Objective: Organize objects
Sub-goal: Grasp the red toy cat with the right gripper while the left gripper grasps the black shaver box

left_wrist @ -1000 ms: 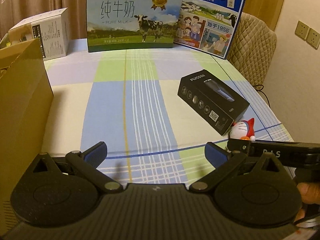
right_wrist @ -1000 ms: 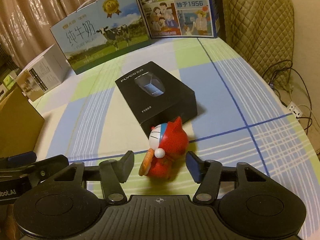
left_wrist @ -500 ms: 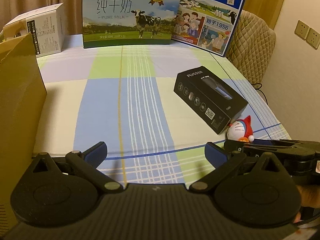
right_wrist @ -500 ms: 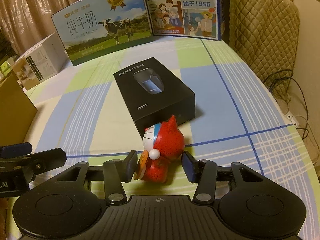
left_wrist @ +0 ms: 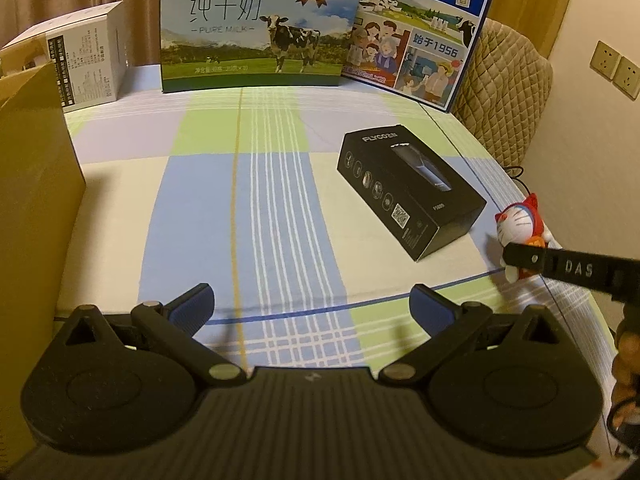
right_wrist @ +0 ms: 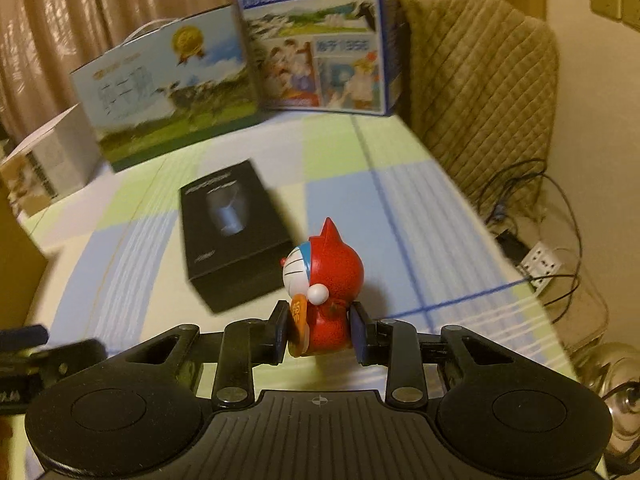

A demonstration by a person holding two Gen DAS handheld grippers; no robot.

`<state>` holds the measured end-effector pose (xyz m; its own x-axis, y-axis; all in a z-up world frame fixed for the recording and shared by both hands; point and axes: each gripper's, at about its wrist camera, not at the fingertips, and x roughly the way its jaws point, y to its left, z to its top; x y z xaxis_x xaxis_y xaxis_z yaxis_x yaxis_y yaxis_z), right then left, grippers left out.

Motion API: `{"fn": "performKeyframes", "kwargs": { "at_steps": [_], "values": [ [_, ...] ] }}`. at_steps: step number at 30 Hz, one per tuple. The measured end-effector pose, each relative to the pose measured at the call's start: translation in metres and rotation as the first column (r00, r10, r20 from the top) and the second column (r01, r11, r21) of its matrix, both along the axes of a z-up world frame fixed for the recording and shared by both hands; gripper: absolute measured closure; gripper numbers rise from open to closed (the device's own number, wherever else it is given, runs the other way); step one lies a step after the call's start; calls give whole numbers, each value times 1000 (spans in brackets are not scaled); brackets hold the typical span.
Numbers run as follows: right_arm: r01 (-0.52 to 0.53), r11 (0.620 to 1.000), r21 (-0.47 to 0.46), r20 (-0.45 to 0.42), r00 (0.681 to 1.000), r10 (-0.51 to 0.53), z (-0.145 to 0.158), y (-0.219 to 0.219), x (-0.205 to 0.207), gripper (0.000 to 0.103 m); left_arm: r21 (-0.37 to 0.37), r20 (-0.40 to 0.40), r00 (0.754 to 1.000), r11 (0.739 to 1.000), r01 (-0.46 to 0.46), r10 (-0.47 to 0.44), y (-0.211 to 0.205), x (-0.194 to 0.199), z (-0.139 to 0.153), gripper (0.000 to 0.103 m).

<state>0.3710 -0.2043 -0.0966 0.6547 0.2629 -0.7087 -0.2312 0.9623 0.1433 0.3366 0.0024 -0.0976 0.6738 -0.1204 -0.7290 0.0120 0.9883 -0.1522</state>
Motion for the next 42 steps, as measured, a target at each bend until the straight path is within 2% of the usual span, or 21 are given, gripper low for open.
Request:
{"fn": "performKeyframes", "kwargs": {
  "at_steps": [6,9,12,14,21,28,31,37,38,42],
  "values": [
    [1,999,-39,18,1000,-1,-9,0,24,75,-5,8,1000,1000,5,-5,-2,7,0,1],
    [-37,998,-47,13,999,38,-16,6,32,75,-9,11,1000,1000,4,-4,-1,10,-1,1],
    [-142,989,34,-3,990,143,-20,8,32,75,-13,15,1000,1000,5,-5,0,13,-1,1],
    [-176,982,74,-10,984,177,-21,8,31,75,-17,20,1000,1000,5,-4,-1,16,-1,1],
    [-112,993,47,-16,994,113,-18,1,31,75,3,55,996,998,69,-69,-18,37,-1,1],
    [-34,999,8,-13,999,34,-19,-16,36,75,-28,73,990,992,123,-121,-51,70,-1,1],
    [-37,999,-13,-7,999,37,-22,-18,36,75,1,73,985,988,154,-154,-69,80,-3,1],
    [-28,1000,-4,-9,1000,28,-24,-22,36,75,38,25,986,985,166,-167,-86,99,-11,11],
    [-25,1000,2,-10,1000,25,-24,-23,35,75,37,18,986,986,165,-165,-86,100,-12,15],
    [-20,1000,21,-14,1000,20,-23,-24,35,75,43,5,986,985,166,-166,-85,98,-11,19]
  ]
}}
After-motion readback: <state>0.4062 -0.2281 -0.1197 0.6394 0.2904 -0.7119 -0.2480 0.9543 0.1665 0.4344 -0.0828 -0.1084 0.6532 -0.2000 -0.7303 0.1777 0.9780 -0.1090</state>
